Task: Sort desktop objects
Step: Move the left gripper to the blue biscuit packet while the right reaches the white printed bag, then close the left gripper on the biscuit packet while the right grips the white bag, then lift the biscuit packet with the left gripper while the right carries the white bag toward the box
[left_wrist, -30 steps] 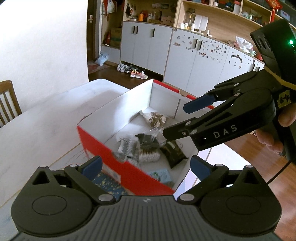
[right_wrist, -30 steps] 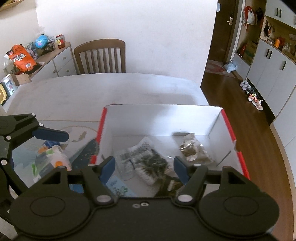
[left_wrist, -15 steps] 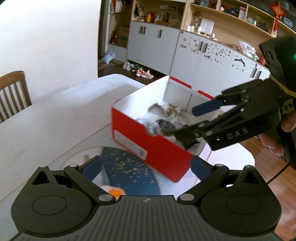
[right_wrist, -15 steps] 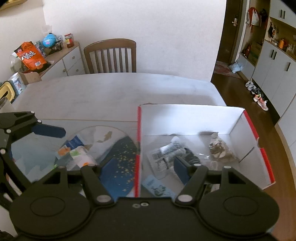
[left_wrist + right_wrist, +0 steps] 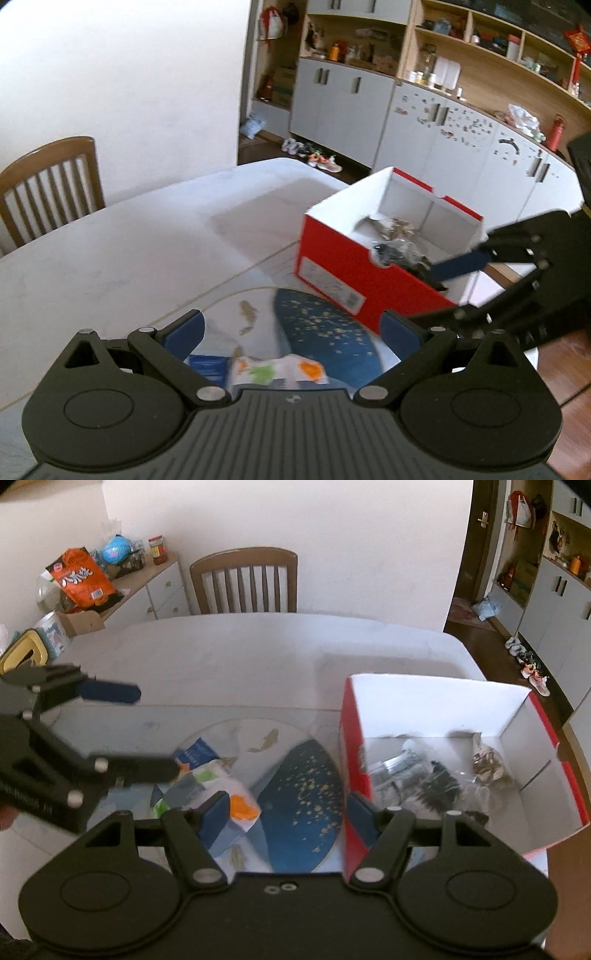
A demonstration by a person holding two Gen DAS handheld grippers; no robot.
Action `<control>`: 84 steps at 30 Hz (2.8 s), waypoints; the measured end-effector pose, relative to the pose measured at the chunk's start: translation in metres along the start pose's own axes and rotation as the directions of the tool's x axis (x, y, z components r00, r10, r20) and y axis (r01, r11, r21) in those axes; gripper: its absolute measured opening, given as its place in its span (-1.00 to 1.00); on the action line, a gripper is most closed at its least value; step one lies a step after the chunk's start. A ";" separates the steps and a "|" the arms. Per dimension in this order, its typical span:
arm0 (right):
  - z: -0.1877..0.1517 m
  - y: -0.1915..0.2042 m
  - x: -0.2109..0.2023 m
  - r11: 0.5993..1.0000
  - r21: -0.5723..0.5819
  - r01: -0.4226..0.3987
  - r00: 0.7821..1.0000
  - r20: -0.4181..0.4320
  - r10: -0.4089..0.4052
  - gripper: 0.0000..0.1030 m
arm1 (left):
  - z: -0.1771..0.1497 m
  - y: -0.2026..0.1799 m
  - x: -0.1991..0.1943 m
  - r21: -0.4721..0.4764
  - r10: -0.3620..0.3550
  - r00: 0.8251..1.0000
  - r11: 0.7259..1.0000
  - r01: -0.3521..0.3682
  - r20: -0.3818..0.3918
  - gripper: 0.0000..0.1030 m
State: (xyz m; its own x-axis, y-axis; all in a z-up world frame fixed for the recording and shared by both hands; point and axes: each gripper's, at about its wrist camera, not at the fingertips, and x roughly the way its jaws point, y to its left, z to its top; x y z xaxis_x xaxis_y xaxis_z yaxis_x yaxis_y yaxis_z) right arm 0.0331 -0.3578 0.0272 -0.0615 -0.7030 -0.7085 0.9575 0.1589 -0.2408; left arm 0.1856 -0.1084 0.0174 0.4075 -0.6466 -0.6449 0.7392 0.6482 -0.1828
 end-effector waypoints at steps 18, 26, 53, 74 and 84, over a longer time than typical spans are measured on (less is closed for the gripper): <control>-0.010 0.040 0.042 0.998 0.063 0.001 0.996 -0.094 0.005 0.34 | -0.029 0.072 0.031 -0.046 0.048 0.998 0.998 -0.050 -0.031 0.97; -0.012 0.048 0.060 0.998 0.070 0.004 0.991 -0.133 0.006 0.33 | -0.043 0.093 0.046 -0.056 0.060 0.997 0.996 -0.063 -0.055 0.96; -0.022 0.048 0.120 0.986 0.153 0.072 0.964 -0.264 -0.030 -0.01 | -0.067 0.103 0.078 -0.020 0.017 0.991 1.000 -0.019 -0.133 0.95; -0.029 0.033 0.115 0.980 0.174 0.095 0.959 -0.282 -0.043 -0.52 | -0.069 0.077 0.105 0.042 0.046 0.983 0.998 -0.039 -0.180 0.30; -0.029 0.039 0.111 0.982 0.156 0.102 0.960 -0.276 -0.056 -0.76 | -0.066 0.070 0.105 0.047 0.082 0.979 0.996 -0.074 -0.189 -0.27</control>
State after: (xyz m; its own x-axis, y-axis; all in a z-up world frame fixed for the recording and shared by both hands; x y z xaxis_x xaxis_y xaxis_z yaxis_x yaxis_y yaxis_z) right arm 0.0551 -0.4096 -0.0796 -0.1902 -0.4925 -0.8493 0.9784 -0.0241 -0.2051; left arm 0.2442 -0.1046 -0.1124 0.3579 -0.5037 -0.7862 0.7314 0.6746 -0.0993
